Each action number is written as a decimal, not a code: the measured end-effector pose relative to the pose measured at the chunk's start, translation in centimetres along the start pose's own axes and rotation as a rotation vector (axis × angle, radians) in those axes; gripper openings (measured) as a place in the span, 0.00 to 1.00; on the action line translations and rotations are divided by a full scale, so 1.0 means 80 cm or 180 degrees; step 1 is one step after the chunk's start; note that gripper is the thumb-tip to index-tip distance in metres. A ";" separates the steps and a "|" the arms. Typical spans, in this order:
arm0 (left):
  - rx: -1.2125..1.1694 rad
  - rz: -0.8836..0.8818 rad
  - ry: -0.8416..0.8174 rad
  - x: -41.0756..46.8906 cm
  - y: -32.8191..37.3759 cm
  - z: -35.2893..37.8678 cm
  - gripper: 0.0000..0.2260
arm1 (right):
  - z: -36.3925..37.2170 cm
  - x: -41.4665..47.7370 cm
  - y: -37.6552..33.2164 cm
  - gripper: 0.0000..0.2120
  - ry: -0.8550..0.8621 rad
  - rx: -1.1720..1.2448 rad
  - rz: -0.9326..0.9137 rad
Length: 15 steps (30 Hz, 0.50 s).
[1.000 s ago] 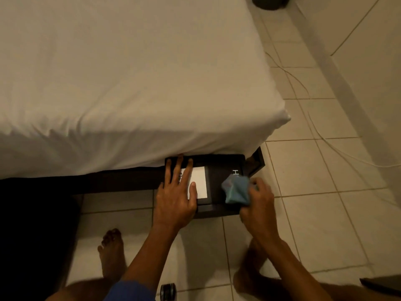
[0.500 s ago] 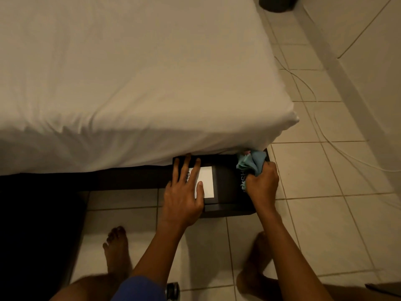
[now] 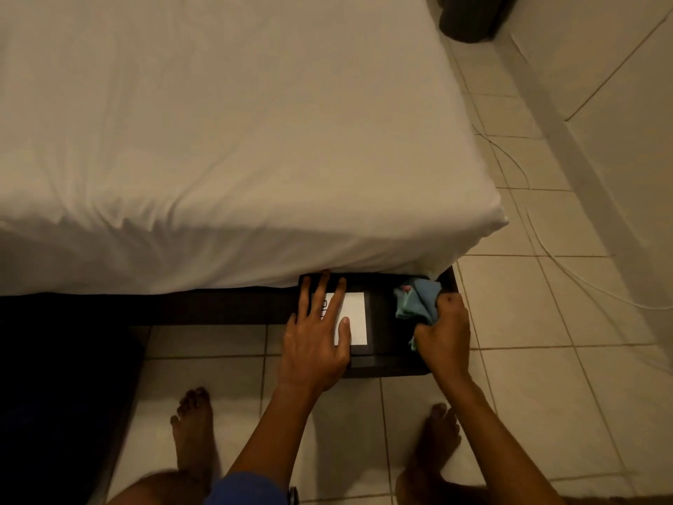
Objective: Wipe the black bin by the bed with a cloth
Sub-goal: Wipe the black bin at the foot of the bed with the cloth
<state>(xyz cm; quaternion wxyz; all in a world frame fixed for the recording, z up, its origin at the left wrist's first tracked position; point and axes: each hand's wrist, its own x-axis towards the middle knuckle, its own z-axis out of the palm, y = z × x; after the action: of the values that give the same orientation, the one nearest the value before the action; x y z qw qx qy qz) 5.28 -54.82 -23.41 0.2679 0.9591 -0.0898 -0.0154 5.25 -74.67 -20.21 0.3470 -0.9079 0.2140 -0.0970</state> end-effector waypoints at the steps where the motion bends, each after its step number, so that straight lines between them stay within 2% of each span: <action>1: -0.0002 0.0019 0.0002 0.001 0.001 0.000 0.29 | 0.001 0.008 -0.002 0.14 0.0027 0.0020 0.0026; 3: 0.0030 0.0024 -0.0018 0.000 0.001 -0.002 0.29 | 0.009 0.025 -0.012 0.12 0.0162 0.0070 0.0212; 5: 0.0054 -0.0004 0.0003 0.000 -0.001 -0.001 0.29 | 0.020 0.021 -0.023 0.15 0.0274 -0.0171 0.0232; 8: 0.0037 -0.0012 0.0006 0.000 -0.001 0.004 0.28 | 0.015 -0.017 -0.022 0.20 -0.0159 -0.0519 -0.0386; 11: 0.0041 0.0010 0.0015 0.001 -0.001 0.003 0.28 | -0.007 -0.029 0.001 0.20 -0.0513 -0.0549 -0.0975; 15: 0.0100 0.0035 0.0038 0.003 -0.001 0.003 0.28 | 0.002 0.010 0.001 0.24 -0.0328 -0.0459 -0.0849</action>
<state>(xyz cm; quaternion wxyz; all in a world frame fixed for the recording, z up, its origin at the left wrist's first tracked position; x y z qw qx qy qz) 5.51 -54.94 -23.66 0.2534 0.9628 -0.0937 -0.0067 6.03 -74.97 -20.35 0.2754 -0.9547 0.0799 -0.0799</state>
